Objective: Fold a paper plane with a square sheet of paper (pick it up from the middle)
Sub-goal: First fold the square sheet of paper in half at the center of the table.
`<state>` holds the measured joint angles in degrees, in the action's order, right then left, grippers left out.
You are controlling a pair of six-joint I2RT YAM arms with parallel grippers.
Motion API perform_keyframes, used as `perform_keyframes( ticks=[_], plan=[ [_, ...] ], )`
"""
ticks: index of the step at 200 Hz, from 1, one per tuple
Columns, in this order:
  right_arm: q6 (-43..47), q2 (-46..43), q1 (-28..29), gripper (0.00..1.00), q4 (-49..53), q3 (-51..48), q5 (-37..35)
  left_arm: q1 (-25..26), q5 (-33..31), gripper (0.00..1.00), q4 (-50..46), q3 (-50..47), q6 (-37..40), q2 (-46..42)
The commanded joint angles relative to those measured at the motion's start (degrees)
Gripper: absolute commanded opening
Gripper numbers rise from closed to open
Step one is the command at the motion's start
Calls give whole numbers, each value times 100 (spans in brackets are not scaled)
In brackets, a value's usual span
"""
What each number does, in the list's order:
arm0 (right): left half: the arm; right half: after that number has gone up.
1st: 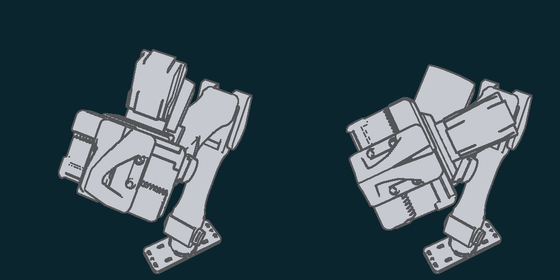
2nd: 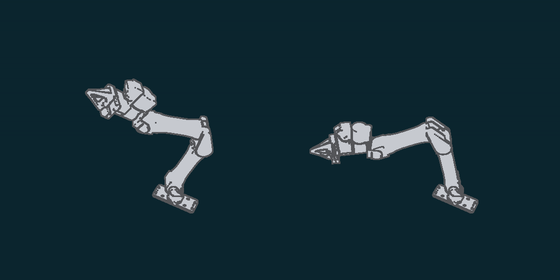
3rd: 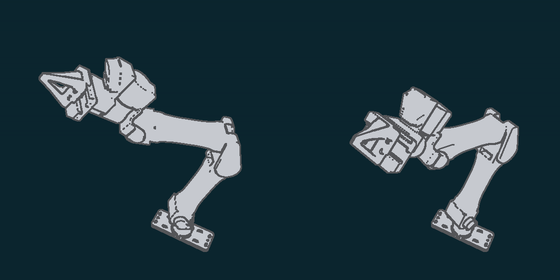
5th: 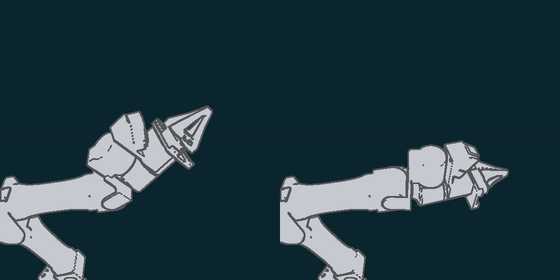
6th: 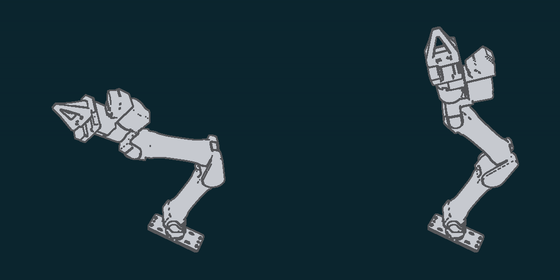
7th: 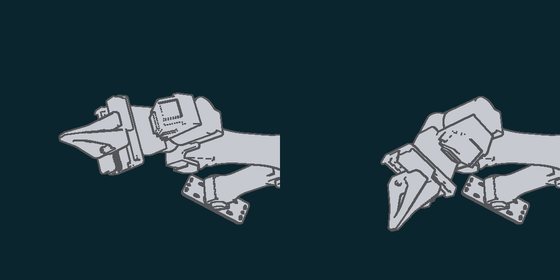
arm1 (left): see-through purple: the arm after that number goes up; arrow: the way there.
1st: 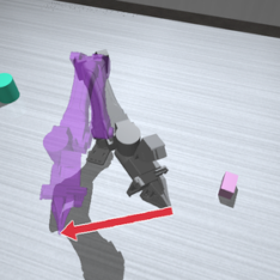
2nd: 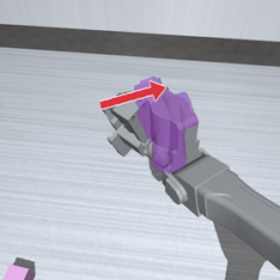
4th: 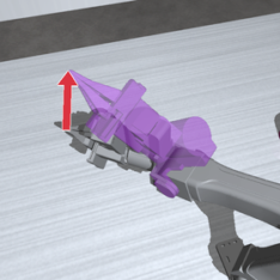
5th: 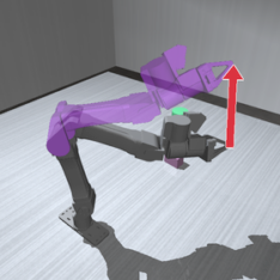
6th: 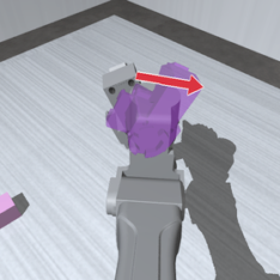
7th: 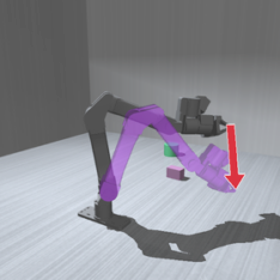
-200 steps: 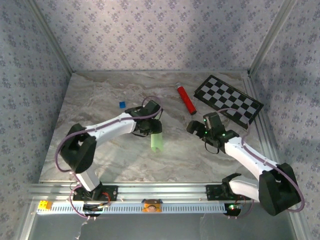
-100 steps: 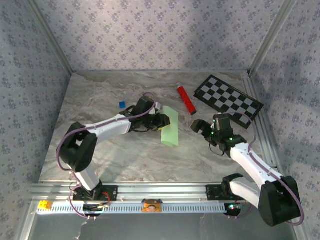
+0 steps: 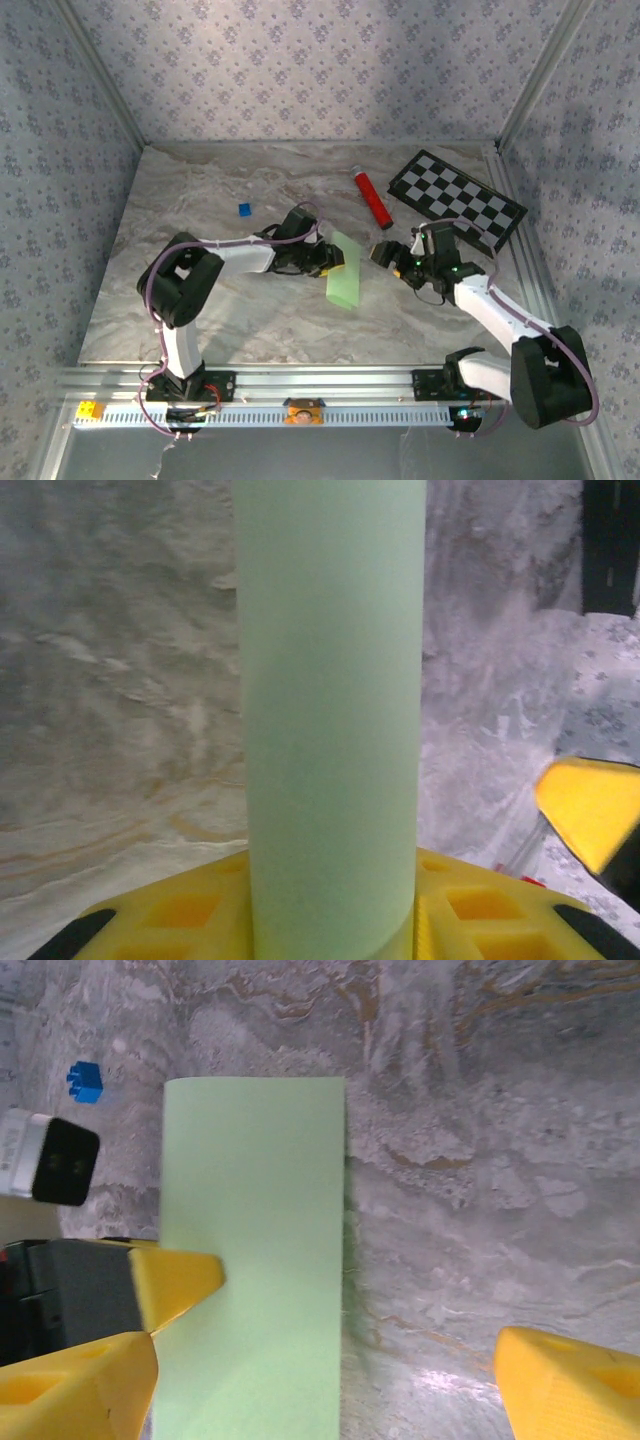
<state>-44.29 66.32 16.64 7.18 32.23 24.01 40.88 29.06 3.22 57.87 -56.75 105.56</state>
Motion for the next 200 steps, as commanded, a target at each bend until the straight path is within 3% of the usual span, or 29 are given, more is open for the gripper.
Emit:
perform_keyframes(
  ticks=[1,46,90,144,200],
  plan=[
    [158,120,79,87,-90,213,163,10,-424,38,-240,-43,224,15],
    [149,192,172,86,-77,253,27,21,-939,46,-1262,259,847,-22],
    [139,271,247,86,-58,327,-60,17,-1203,58,-1587,365,1062,-169],
    [141,530,400,86,-103,471,-81,14,-1718,60,-1748,230,1147,-487],
    [162,835,580,86,-164,618,-86,-78,-1843,57,-1790,93,1145,-517]
  ],
)
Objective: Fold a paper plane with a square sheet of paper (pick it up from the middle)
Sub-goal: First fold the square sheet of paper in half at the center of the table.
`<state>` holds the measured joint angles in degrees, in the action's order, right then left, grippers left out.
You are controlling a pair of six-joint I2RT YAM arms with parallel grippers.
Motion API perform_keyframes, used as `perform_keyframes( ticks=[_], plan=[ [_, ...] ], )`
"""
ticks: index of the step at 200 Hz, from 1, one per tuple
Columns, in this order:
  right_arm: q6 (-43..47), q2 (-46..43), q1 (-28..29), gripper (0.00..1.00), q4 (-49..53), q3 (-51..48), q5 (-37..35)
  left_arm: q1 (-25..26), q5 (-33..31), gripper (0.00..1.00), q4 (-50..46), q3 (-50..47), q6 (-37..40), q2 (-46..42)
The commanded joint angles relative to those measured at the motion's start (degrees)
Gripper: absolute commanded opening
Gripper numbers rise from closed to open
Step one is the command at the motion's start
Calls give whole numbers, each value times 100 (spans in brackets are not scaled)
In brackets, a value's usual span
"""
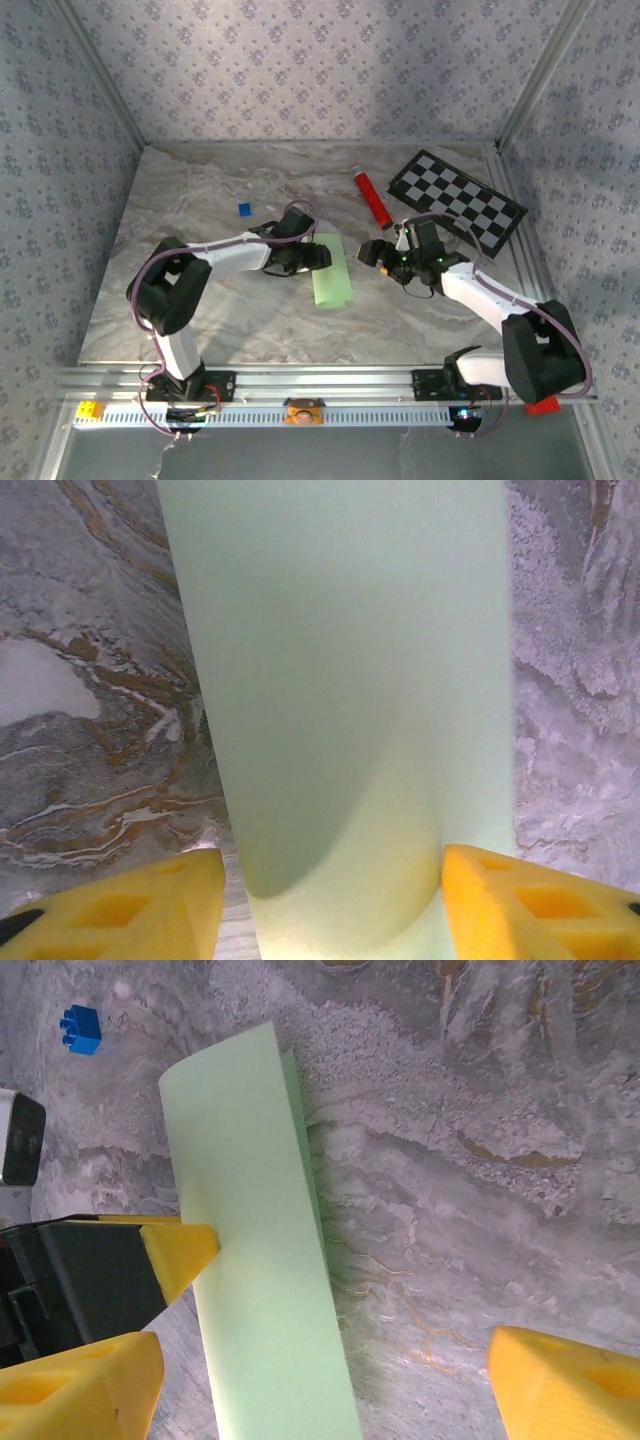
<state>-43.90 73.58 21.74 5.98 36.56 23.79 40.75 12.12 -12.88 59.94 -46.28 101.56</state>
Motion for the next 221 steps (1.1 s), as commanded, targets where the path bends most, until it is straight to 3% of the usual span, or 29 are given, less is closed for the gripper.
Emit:
perform_keyframes(
  ticks=[1,70,128,221],
  plan=[
    [121,115,74,86,-48,185,-62,-66,-149,57,-184,-114,100,-118],
    [170,550,223,75,-301,295,301,-142,-96,53,-309,-89,294,35],
    [229,716,356,74,-237,383,250,-224,-34,54,-1055,486,1191,431],
    [289,795,372,74,-131,444,230,-305,299,56,-1016,471,1417,644]
  ],
)
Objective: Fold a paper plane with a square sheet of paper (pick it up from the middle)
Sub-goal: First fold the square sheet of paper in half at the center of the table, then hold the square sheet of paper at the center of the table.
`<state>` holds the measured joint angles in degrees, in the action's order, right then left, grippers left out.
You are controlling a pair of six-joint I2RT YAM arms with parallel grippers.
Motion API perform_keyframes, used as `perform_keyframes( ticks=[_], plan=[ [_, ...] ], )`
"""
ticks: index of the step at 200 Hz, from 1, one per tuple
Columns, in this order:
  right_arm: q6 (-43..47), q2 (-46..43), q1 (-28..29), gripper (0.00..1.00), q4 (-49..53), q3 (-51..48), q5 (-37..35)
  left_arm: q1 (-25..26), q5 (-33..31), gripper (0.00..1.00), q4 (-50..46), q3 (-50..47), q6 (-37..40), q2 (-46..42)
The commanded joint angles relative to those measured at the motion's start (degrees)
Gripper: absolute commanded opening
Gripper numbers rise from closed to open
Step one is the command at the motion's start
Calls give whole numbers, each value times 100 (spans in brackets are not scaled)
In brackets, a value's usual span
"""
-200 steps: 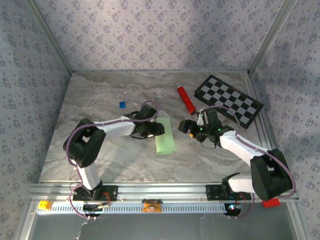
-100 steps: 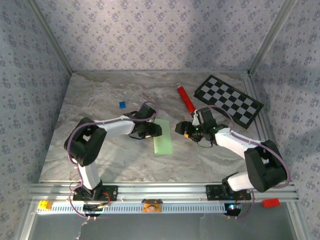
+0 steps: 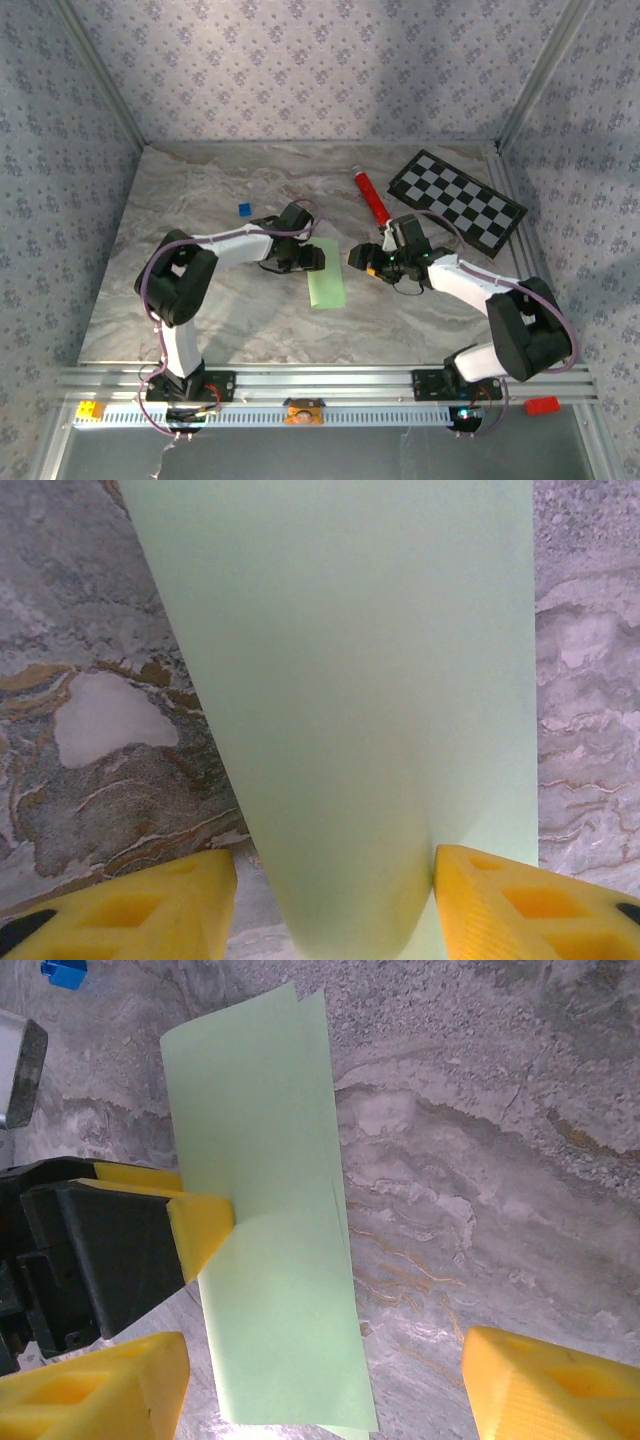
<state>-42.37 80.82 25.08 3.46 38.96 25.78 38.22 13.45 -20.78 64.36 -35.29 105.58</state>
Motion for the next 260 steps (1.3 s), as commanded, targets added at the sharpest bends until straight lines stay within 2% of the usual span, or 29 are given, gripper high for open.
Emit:
perform_keyframes(
  ticks=[1,78,260],
  plan=[
    [139,73,35,74,124,202,32,-56,175,56,-231,31,328,247],
    [161,92,66,74,189,221,-16,-57,49,59,-623,252,680,424],
    [205,130,93,74,304,237,-100,-7,-523,61,-1016,464,532,772]
  ],
)
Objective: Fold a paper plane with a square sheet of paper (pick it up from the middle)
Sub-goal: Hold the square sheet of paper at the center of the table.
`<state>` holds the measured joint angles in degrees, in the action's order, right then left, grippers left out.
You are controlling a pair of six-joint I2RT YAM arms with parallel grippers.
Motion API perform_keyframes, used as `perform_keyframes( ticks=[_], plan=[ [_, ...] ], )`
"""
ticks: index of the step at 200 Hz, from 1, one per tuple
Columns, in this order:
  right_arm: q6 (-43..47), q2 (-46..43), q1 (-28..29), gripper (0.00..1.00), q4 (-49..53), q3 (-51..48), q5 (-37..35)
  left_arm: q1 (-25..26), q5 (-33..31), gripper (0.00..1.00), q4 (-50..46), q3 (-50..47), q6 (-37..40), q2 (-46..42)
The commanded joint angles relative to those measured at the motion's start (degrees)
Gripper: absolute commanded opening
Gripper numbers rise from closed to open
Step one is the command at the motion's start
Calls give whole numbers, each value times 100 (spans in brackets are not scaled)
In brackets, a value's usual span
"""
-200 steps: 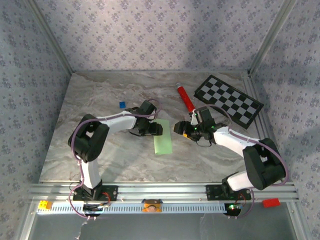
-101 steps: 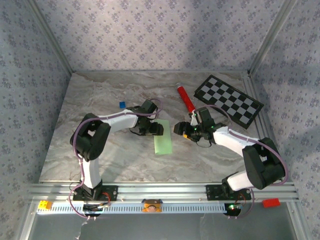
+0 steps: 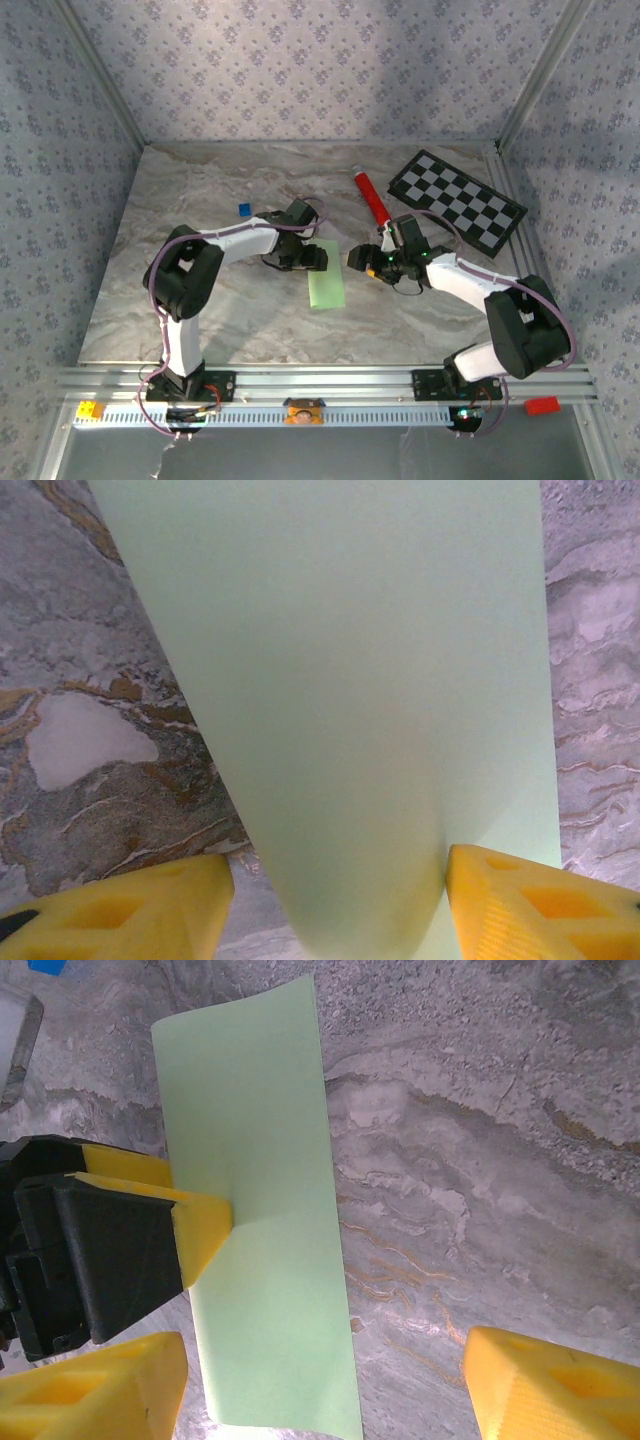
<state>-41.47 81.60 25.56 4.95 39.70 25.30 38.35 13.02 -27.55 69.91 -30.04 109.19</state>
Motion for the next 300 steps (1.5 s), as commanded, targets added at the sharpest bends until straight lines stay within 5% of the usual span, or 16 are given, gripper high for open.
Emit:
perform_keyframes(
  ticks=[1,133,221,300],
  plan=[
    [119,50,45,74,155,166,-51,-20,-482,61,-339,-92,7,411],
    [136,152,90,72,85,192,9,-10,-615,61,-417,-109,165,522],
    [42,406,115,57,10,267,25,5,-680,61,-408,-153,129,502],
    [12,1406,376,0,-209,948,497,23,-713,61,-400,-135,122,530]
  ],
)
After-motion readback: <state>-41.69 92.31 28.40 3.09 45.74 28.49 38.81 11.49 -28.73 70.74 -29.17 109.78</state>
